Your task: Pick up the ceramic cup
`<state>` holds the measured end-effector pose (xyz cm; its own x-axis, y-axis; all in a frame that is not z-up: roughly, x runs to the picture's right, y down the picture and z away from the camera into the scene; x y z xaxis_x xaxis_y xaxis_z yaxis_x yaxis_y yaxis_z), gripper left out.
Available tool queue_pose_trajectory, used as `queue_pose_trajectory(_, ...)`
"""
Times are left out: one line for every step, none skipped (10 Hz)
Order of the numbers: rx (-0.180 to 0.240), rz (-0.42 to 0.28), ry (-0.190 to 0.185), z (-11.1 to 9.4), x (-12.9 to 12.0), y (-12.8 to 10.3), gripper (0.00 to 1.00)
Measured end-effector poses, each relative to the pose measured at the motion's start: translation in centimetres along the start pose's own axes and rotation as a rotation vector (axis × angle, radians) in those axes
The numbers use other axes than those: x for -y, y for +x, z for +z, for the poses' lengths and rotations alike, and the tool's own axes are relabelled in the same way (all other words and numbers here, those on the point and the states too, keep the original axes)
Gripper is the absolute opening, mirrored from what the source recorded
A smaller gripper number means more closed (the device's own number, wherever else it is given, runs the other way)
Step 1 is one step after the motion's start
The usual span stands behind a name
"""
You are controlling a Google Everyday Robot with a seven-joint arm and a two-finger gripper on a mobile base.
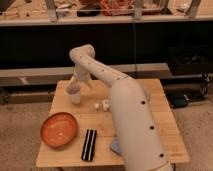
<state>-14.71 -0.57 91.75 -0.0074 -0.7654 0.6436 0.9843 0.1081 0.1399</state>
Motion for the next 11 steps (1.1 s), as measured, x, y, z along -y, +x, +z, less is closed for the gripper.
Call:
queue_pose_trajectory(0.002, 0.001, 0.000, 0.14, -0.09, 0.13, 0.80)
queue_pose_trajectory(0.002, 0.002, -0.001, 0.21, -0.18, 0.22, 0.80)
queue_pose_trajectory(0.002, 0.003, -0.001, 0.27, -0.25, 0.28, 0.80)
queue_pose_trajectory(0.002, 0.003, -0.002, 0.20, -0.31, 0.40, 0.80)
queue_pose_trajectory(0.003, 0.003, -0.002, 0.16, -0.30, 0.47, 0.80)
queue_pose_trajectory(0.004, 0.003, -0.003, 0.22, -0.29, 0.54, 0.80)
queue_pose_trajectory(0.005, 0.003, -0.004, 0.32, -0.26, 0.58, 0.80)
queue_pose_trajectory(0.006, 0.002, -0.005, 0.34, -0.22, 0.64, 0.80)
queue_pose_trajectory(0.005, 0.001, -0.006, 0.24, -0.16, 0.72, 0.80)
queue_pose_trajectory(0.005, 0.001, -0.006, 0.19, -0.15, 0.76, 0.80)
queue_pose_trajectory(0.006, 0.001, -0.007, 0.19, -0.16, 0.83, 0.80)
